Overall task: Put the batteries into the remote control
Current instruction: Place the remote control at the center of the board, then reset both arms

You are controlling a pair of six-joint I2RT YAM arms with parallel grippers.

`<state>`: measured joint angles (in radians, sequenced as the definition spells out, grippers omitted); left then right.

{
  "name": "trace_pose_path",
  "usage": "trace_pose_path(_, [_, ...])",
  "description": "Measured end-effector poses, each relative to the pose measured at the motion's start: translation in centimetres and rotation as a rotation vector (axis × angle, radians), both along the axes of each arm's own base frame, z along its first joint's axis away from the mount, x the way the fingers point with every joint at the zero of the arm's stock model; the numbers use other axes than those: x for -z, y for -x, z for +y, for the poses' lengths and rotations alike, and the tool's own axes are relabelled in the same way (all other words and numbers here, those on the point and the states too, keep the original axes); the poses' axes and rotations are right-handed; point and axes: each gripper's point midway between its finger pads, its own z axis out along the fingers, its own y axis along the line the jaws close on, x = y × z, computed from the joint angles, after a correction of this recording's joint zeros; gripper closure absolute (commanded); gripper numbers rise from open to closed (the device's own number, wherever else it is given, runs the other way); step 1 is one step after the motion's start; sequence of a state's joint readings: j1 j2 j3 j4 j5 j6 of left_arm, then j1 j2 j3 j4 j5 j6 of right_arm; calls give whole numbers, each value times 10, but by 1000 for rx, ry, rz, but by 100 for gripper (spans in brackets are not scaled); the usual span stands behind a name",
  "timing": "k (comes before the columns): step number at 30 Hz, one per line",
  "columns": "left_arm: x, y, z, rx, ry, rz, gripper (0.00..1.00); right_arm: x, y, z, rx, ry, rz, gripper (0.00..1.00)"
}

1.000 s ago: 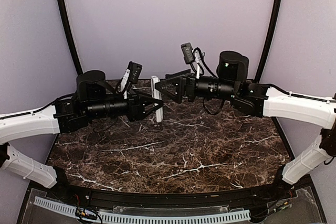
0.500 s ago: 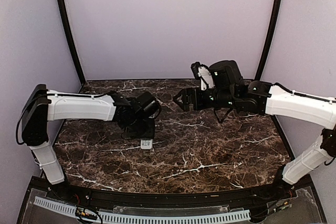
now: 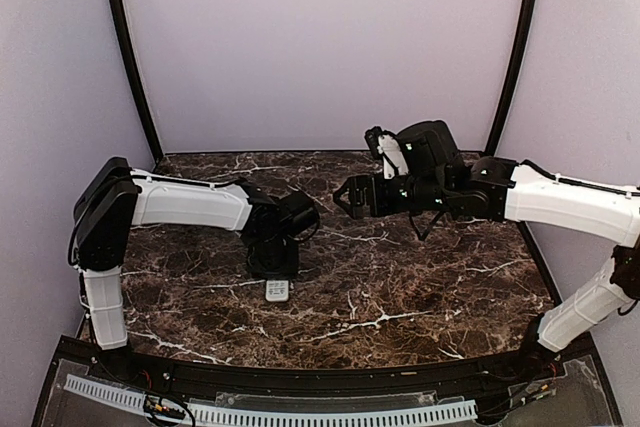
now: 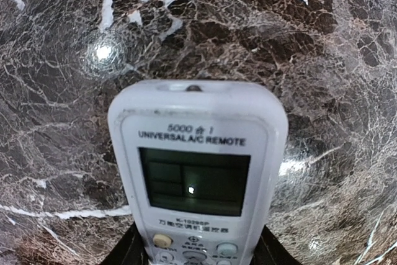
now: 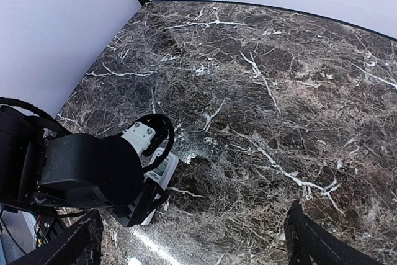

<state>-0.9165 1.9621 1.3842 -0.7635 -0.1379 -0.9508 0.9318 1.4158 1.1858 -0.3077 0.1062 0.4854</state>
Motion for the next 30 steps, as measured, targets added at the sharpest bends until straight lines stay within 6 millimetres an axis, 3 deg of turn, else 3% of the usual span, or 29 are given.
trace_pose_path(5, [5,3,-2,-10,-3,28,33,0,0,0,0,0,0,1])
trace_pose_path(8, [12,6,-1,-10,-16,51,4,0,0,0,-1,0,0,1])
trace_pose_path(15, [11,6,0,-22,-15,60,1,0,0,-1,0,1,0,1])
trace_pose_path(19, [0,0,3,-9,-23,20,1,2,-5,-6,2,-1,16,1])
trace_pose_path(22, [-32,-16,5,19,-4,-97,1,9,-22,-25,47,5,30,1])
trace_pose_path(25, [-94,-42,16,17,52,-311,1,24,-42,-66,122,21,55,1])
trace_pose_path(28, [-157,-67,64,-63,80,-554,1,46,-62,-122,236,39,82,2])
trace_pose_path(30, [-182,-78,106,-137,77,-683,1,59,-68,-157,301,39,98,1])
